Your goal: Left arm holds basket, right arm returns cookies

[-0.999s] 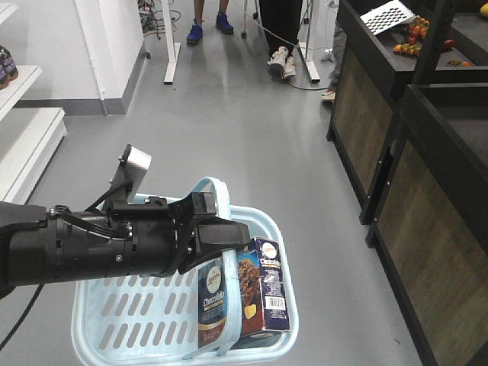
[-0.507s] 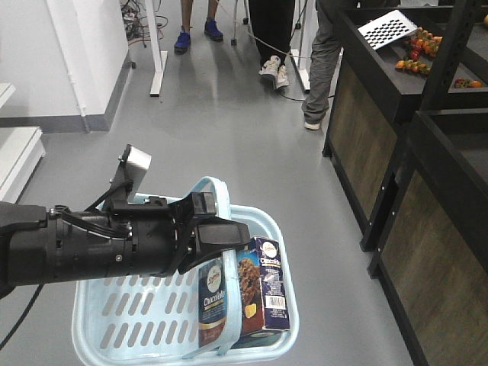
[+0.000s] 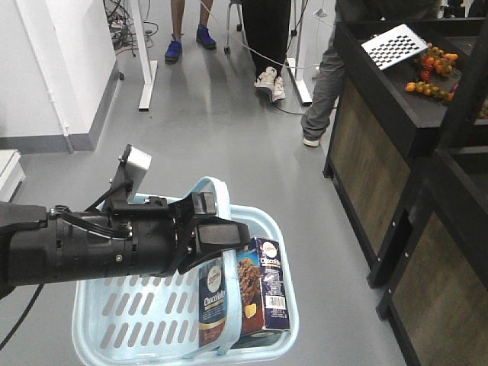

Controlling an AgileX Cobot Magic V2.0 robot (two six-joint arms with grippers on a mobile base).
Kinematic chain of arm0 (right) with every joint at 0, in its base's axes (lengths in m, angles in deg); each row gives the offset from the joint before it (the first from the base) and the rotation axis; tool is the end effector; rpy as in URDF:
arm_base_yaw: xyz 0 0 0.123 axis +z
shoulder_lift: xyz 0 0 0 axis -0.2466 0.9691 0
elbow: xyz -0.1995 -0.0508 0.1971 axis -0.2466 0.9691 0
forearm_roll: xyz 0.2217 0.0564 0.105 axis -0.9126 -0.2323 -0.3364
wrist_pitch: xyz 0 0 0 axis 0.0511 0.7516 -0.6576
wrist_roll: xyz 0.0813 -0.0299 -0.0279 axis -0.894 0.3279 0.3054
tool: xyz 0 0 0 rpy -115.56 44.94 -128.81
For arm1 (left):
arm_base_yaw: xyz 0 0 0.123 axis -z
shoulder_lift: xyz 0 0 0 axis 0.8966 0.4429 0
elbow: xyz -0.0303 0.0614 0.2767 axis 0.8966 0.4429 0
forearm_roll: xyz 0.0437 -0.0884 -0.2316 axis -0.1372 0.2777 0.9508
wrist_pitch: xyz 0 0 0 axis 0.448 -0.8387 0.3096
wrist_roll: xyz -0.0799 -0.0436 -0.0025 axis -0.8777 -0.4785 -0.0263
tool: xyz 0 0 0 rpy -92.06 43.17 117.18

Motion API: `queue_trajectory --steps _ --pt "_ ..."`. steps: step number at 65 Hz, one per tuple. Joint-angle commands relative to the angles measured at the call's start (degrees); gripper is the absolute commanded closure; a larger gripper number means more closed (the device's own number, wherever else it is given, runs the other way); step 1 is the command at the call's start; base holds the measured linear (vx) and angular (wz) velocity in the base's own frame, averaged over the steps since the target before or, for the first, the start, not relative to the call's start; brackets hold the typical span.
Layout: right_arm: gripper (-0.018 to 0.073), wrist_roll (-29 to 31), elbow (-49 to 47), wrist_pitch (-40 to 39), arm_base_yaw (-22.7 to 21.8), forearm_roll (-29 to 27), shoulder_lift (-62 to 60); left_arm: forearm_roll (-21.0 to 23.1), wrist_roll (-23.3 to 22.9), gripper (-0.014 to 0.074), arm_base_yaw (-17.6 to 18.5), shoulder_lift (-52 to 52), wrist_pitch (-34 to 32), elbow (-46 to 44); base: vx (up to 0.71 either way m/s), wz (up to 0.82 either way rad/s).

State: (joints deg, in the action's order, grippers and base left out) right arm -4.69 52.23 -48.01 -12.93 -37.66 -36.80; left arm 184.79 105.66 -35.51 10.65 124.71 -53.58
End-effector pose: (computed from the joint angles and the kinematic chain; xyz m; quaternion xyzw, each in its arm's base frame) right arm 0.0565 0.0009 0.2006 -0.0087 0.6957 0.0044 0.7182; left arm 0.2215 -0.1804 0.2753 -0.0353 0.8143 -0.5438 0.2000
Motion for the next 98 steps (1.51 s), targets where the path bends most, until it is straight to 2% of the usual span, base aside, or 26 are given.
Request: queue_trajectory --steps 1,52,98 --pt "0.0565 -0.06 1.02 -4.25 -0.07 0.19 -0.55 5.45 0.24 0.0602 0.28 -2.2 2.51 -2.12 0.36 0.02" --pt "0.0565 -0.06 1.02 -4.19 -0.07 0.19 -0.55 5.45 0.24 0.0602 0.28 -2.2 2.51 -2.12 0.34 0.09" --pt "0.0565 -0.06 1.02 -4.25 -0.07 0.19 -0.55 5.45 0.24 0.0602 0.28 -2.2 2.51 -2.12 0.29 0.75"
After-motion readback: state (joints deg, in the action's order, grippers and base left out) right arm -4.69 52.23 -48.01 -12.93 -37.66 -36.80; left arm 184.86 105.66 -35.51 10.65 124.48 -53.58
